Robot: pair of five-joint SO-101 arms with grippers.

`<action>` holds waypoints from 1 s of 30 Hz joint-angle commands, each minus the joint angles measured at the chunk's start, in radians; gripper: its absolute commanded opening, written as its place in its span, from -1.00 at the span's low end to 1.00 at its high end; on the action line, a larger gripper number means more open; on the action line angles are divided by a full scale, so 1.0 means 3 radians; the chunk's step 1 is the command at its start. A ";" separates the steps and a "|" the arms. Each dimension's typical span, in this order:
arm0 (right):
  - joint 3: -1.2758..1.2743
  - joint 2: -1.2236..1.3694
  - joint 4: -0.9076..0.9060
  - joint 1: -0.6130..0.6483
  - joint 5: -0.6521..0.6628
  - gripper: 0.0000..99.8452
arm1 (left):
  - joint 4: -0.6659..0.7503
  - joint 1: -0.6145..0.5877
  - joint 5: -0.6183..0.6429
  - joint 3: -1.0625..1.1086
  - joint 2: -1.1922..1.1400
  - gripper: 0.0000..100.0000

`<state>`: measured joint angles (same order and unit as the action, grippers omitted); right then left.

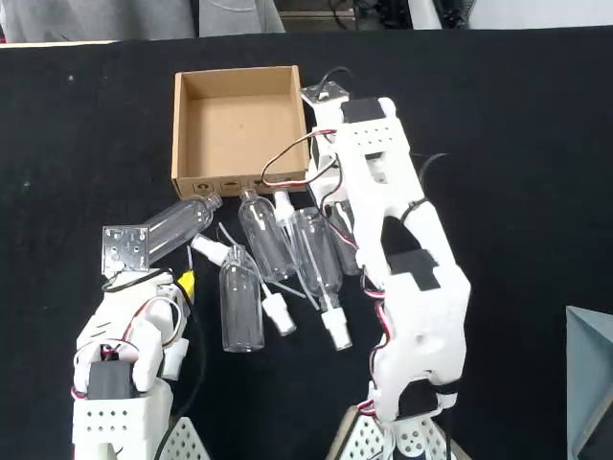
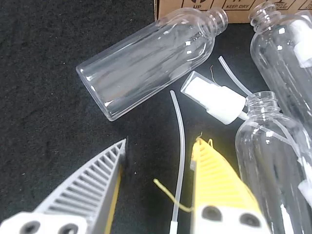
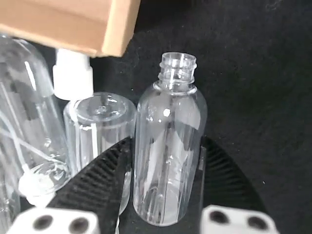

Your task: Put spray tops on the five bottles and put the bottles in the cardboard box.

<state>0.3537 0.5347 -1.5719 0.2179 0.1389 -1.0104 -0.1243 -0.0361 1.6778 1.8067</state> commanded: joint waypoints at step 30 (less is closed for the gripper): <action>0.0207 0.0432 -0.0036 -0.0235 -0.0031 -0.62 | -0.0015 -0.0018 0.0000 0.0074 0.0015 -0.60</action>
<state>0.3966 0.6529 -1.5796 0.1841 0.1389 -1.0104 -0.1243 -0.0361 1.6778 1.8067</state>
